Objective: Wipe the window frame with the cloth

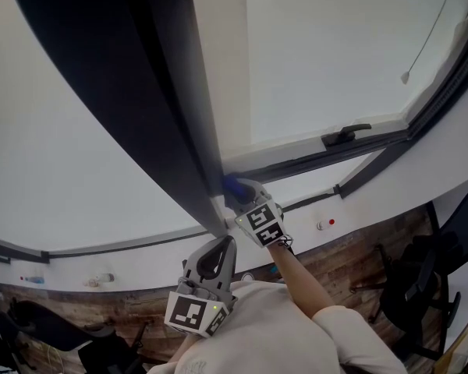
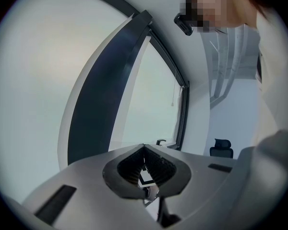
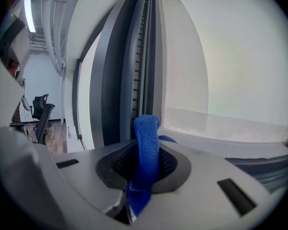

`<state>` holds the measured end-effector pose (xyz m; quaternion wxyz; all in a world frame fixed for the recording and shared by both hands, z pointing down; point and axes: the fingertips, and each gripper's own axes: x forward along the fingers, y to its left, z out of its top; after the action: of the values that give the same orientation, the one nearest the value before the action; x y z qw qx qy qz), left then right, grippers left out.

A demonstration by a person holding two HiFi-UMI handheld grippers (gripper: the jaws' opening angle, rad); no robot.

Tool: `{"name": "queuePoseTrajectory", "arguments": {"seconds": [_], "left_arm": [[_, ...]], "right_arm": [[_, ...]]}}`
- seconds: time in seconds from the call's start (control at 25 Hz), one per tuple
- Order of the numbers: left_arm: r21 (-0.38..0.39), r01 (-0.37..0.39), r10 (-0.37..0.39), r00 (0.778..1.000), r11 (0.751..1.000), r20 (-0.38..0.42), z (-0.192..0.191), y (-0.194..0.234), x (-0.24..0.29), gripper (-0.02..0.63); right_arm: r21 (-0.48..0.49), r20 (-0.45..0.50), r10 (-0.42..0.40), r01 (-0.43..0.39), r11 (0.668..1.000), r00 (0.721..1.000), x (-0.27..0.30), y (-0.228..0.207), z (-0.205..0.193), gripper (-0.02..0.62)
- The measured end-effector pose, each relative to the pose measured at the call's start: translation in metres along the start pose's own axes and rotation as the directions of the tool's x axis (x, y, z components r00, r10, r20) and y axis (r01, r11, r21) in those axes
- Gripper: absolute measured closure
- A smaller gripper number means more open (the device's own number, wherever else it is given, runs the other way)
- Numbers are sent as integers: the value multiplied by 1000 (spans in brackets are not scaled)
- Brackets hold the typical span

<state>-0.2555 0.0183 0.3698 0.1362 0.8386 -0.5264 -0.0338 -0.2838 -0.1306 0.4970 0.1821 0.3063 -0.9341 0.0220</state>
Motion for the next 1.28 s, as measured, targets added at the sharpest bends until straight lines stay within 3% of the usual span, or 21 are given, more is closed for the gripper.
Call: {"name": "queuePoseTrajectory", "arguments": {"seconds": [0.52, 1.28], "left_arm": [[-2, 24, -24, 1000, 1000, -2, 0, -8, 9, 597], [-3, 23, -23, 1000, 1000, -4, -2, -12, 13, 597]], "right_arm": [[-75, -22, 5, -7, 997, 1000, -2, -3, -3, 534], [-41, -24, -39, 38, 998, 999, -14, -25, -9, 535]]}}
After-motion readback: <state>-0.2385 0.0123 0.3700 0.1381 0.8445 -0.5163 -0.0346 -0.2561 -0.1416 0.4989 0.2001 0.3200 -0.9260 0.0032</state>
